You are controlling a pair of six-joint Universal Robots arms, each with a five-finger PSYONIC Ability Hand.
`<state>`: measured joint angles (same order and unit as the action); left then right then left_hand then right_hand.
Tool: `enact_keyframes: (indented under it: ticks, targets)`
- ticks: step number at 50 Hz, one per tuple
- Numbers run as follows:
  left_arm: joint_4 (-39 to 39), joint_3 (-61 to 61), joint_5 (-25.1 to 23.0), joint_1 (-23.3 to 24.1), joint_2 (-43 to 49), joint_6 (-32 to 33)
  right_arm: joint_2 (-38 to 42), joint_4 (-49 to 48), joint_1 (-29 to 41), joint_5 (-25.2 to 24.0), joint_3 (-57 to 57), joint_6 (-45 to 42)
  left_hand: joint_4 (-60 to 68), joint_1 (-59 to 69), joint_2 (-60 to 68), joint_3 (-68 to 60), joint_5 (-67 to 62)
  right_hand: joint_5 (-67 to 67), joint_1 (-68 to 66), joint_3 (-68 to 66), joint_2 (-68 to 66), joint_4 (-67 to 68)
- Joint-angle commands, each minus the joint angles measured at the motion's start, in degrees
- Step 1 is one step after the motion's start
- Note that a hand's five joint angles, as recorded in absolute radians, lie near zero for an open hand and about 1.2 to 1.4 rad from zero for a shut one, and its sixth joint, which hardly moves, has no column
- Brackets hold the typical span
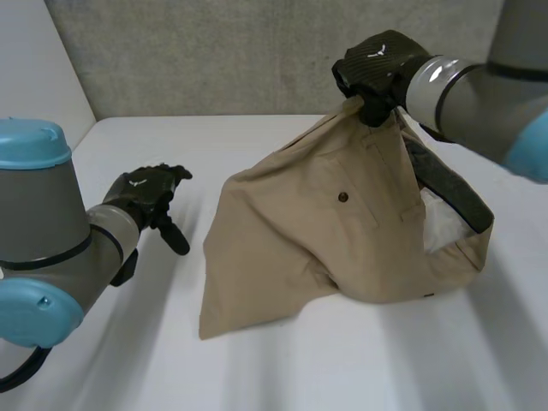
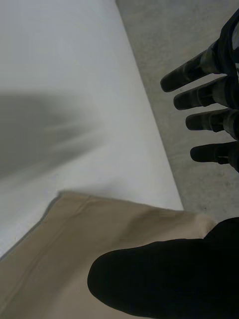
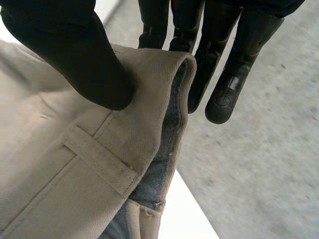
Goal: Fold the shorts.
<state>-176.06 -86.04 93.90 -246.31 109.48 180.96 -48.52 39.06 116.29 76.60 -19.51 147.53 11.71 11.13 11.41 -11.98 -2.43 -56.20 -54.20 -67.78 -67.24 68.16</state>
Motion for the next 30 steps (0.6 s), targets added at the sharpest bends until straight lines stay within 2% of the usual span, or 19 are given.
enact_keyframes:
  ticks: [1, 6, 7, 10, 16, 20, 21, 22, 24, 25, 28, 30]
  targets:
    - [-3.85, 1.66, -0.73, -0.05, 1.34, 0.18, -10.44, 2.25, 0.34, -6.64, -11.94, -2.16, -1.00, -0.41, -0.69, 1.26, 1.71, -13.80, -25.80, -12.22, -12.76, 11.84]
    - [-3.68, 3.15, -2.13, -0.05, 3.80, 0.18, -14.75, 2.08, 0.87, -6.90, -16.52, -3.65, -1.00, -0.41, -0.69, 1.26, 1.71, -13.80, -25.80, -12.22, -12.76, 11.84]
    - [-3.59, 4.46, -4.58, -0.14, 5.37, 0.44, -15.19, 2.08, 0.87, -6.90, -17.05, -3.92, -1.00, -0.41, -0.69, 1.26, 1.71, -13.80, -25.80, -12.22, -12.76, 11.84]
    - [-3.15, 5.88, -7.23, -0.31, 7.49, 0.97, -17.04, 2.25, 0.96, -6.90, -18.28, -4.44, -0.49, 0.09, -0.19, 0.76, 1.21, -13.80, -25.80, -12.22, -12.76, 11.84]
    - [0.09, 8.16, -12.85, -1.72, 11.71, 5.88, -20.03, 2.69, 0.61, -6.99, -19.07, -4.62, 0.18, 0.76, 0.48, 0.09, 0.53, -13.80, -25.80, -12.22, -12.76, 11.84]
    - [0.89, 9.31, -14.18, -2.68, 13.91, 9.14, -20.82, 2.69, 0.25, -7.17, -19.51, -4.97, 4.87, 5.46, 5.17, -4.60, -4.16, -13.80, -25.80, -12.22, -12.76, 11.84]
    - [0.89, 9.92, -14.27, -3.03, 14.87, 10.19, -21.00, 2.69, 0.08, -7.17, -19.69, -5.15, 15.72, 16.30, 16.02, -15.45, -15.00, -13.80, -25.80, -12.22, -12.76, 11.84]
    - [0.80, 10.62, -14.36, -3.39, 15.84, 10.99, -21.26, 2.52, -0.18, -7.17, -19.95, -5.93, 38.81, 39.39, 39.11, -38.54, -38.09, -13.80, -25.80, -12.22, -12.76, 11.84]
    - [0.54, 11.50, -14.27, -3.65, 16.72, 11.34, -21.18, 2.34, -0.27, -6.90, -20.04, -6.55, 64.65, 65.24, 64.96, -64.39, -63.94, -13.80, -25.80, -12.22, -12.76, 11.84]
    - [0.19, 12.12, -14.18, -3.74, 17.16, 11.52, -21.09, 2.25, -0.36, -6.73, -20.04, -7.08, 68.25, 68.84, 68.55, -67.98, -67.54, -13.80, -25.80, -12.22, -12.76, 11.84]
    - [-3.67, 16.85, -13.65, -3.83, 18.22, 11.78, -19.34, 1.90, -0.62, -6.20, -19.08, -10.41, 68.29, 68.87, 68.59, -68.02, -67.57, -13.80, -25.80, -12.22, -12.76, 11.84]
    - [-8.22, 20.80, -13.04, -3.83, 17.96, 11.70, -15.49, -0.45, -1.06, -5.33, -16.20, -14.00, 68.29, 68.87, 68.59, -68.02, -67.57, -13.80, -25.80, -12.22, -12.76, 11.84]
